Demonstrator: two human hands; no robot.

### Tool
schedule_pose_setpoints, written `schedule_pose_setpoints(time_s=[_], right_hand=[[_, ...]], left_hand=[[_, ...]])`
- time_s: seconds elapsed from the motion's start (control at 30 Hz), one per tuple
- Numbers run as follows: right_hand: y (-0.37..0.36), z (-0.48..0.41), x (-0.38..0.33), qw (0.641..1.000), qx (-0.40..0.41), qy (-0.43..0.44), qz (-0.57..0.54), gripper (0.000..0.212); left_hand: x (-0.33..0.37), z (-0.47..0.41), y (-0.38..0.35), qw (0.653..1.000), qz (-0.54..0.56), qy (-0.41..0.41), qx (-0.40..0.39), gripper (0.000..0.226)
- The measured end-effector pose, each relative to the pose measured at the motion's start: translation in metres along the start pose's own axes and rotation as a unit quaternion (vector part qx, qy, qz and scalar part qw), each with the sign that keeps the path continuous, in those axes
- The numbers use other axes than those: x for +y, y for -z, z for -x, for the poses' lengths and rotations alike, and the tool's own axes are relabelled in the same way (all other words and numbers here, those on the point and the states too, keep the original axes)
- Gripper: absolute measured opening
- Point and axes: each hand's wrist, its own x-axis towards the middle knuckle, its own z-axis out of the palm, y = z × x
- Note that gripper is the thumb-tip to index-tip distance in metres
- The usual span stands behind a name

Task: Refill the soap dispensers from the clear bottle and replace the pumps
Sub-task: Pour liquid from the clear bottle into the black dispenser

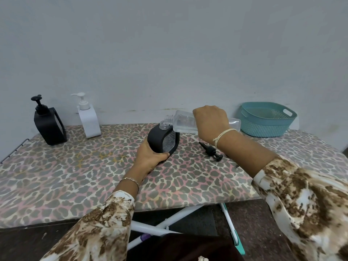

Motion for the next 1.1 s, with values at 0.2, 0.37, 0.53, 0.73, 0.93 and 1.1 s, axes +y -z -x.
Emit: schedule_pose_setpoints(time_s=[0.2,0.37,0.53,0.73,0.93,1.1], right_hand=[[-0.0006,-0.0006,-0.0012,1.0,0.004,-0.003,0.006,0.027],[0.0007,-0.0002,-0.001,1.0,0.003,-0.004,0.003,0.026],[0.0009,0.0,-0.0012,1.0,0.002,-0.003,0.004,0.026],[0.0012,0.001,-0.0017,1.0,0.003,-0.004,0.003,0.026],[0.0018,0.0004,-0.0018,1.0,0.0,-0.006,0.001,0.027],[0.0023,0.0007,-0.0017,1.0,-0.003,-0.005,0.001,0.026]], left_hand=[[0.0006,0.0007,0.0004,1.0,0.006,0.001,-0.003,0.077],[-0.0015,-0.0007,0.0004,1.0,0.005,0.002,-0.005,0.079],[-0.0032,-0.0023,0.0001,1.0,0.004,-0.002,-0.004,0.08],[-0.0041,-0.0031,-0.0005,1.0,0.004,-0.005,-0.004,0.08],[-0.0044,-0.0037,0.0,1.0,0.01,-0.002,-0.005,0.079],[-0.0043,-0.0032,-0.0005,1.0,0.02,0.006,-0.008,0.081]])
